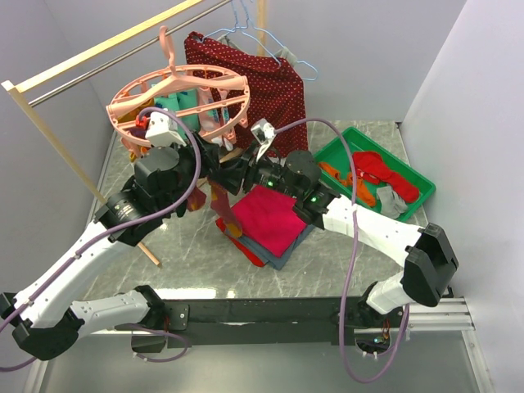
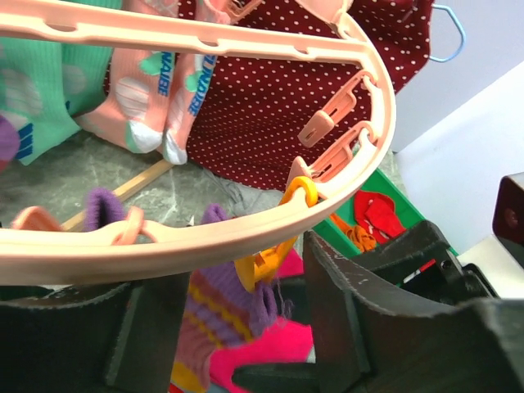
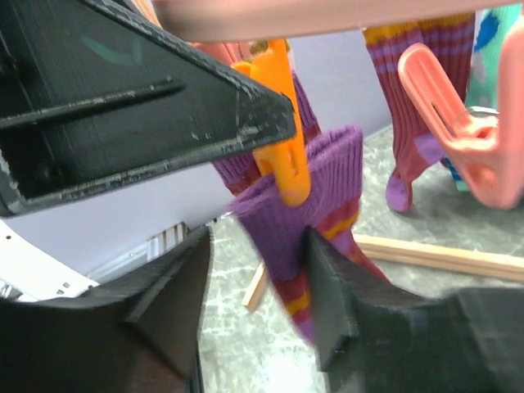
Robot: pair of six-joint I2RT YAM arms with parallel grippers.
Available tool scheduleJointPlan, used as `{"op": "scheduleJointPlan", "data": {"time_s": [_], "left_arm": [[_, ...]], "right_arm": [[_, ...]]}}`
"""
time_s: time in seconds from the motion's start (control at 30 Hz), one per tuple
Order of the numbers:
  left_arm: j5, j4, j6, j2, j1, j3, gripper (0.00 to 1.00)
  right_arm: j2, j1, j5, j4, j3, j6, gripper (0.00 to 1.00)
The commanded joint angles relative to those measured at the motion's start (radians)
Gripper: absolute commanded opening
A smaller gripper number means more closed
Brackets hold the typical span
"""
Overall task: Clip the socks to the hanger
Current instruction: Clamp the sock onto the hanger.
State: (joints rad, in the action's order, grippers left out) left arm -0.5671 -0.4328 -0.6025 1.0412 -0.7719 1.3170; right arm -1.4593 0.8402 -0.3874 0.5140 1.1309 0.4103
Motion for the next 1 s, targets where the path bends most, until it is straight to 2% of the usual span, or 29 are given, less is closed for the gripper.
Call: {"op": "scheduleJointPlan", "data": {"time_s": [0.0,0.27,0.43,0.53,0.73,0.83,0.97], "left_arm": [[-0.051,0.002,0.017,-0.030,0.000,-0.002,0.59],[-0.091,-0.006,0.030,-0.047,0.002,-0.010,0.58],[-0.108,-0.020,0.038,-0.050,0.002,-0.007,0.58],[-0.116,-0.018,0.041,-0.058,0.002,-0.010,0.58],[-0.117,-0.034,0.041,-0.056,0.003,-0.001,0.58],[-0.117,-0.038,0.040,-0.063,0.003,-0.001,0.58],[-0.123,-0.047,0.040,-0.070,0.003,-0.005,0.58]], "right_arm": [[0.045,0.002,-0.013,-0.083,0.075,-0.067,0.61],[0.068,-0.116,-0.120,-0.282,0.150,-0.182,0.68],[0.024,-0.225,-0.316,-0.311,0.216,-0.154,0.70],[-0.007,-0.233,-0.350,-0.362,0.270,-0.226,0.71],[-0.105,-0.236,-0.455,-0.301,0.346,-0.246,0.71],[-0.151,-0.242,-0.439,-0.284,0.378,-0.251,0.72],[-0.179,-0.254,-0.424,-0.232,0.382,-0.260,0.77]]}}
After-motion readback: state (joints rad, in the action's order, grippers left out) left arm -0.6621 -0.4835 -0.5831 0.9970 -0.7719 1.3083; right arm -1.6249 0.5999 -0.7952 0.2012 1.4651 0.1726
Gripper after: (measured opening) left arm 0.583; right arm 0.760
